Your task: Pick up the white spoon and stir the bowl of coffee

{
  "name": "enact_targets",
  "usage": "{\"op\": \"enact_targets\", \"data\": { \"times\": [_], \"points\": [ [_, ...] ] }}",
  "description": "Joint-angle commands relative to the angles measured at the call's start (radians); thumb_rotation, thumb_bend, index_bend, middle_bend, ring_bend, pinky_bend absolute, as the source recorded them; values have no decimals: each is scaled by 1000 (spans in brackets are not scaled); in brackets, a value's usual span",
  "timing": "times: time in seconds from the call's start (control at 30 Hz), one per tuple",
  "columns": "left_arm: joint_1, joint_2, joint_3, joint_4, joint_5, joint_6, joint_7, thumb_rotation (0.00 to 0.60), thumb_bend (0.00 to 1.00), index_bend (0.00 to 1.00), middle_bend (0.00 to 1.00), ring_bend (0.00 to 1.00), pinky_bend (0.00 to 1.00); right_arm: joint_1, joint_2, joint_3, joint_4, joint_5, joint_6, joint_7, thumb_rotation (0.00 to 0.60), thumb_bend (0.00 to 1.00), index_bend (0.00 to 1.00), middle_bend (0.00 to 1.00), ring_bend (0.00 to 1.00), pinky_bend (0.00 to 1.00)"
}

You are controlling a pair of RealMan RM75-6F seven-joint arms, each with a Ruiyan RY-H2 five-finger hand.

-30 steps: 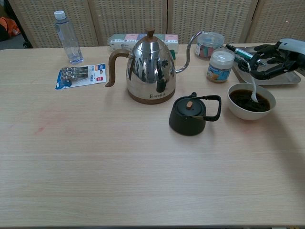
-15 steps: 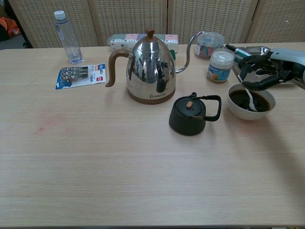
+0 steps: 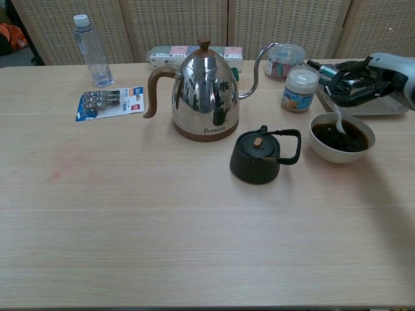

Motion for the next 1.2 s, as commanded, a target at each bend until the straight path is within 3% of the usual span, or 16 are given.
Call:
{"op": "enact_targets", "data": {
  "times": [0.03, 0.3, 0.67, 0.97, 1.2],
  "points": [
    [-1, -3, 4, -3, 5, -3, 9, 600, 0, 0, 0, 0, 0, -32, 47, -13, -30, -14, 12, 9, 600, 546, 558, 0, 0, 0],
    [4, -6, 12, -5, 21, 6, 16, 600, 0, 0, 0, 0, 0, -92, 139, -52, -154, -47, 25, 22, 600, 546, 558, 0, 0, 0],
    [8, 2, 13, 0, 29, 16, -7, 600, 0, 0, 0, 0, 0, -88, 130, -80, -221, -57, 15, 0, 600, 544, 557, 0, 0, 0],
    [4, 6, 10, 7, 23, 11, -19, 600, 0, 0, 0, 0, 0, -4, 4, -31, -115, -2, 4, -39, 600, 555, 558, 0, 0, 0],
    [1, -1, 7, 4, 14, 3, -1, 600, 0, 0, 0, 0, 0, 1, -1, -10, -53, 21, -2, -21, 600, 556, 558, 0, 0, 0]
  ]
}}
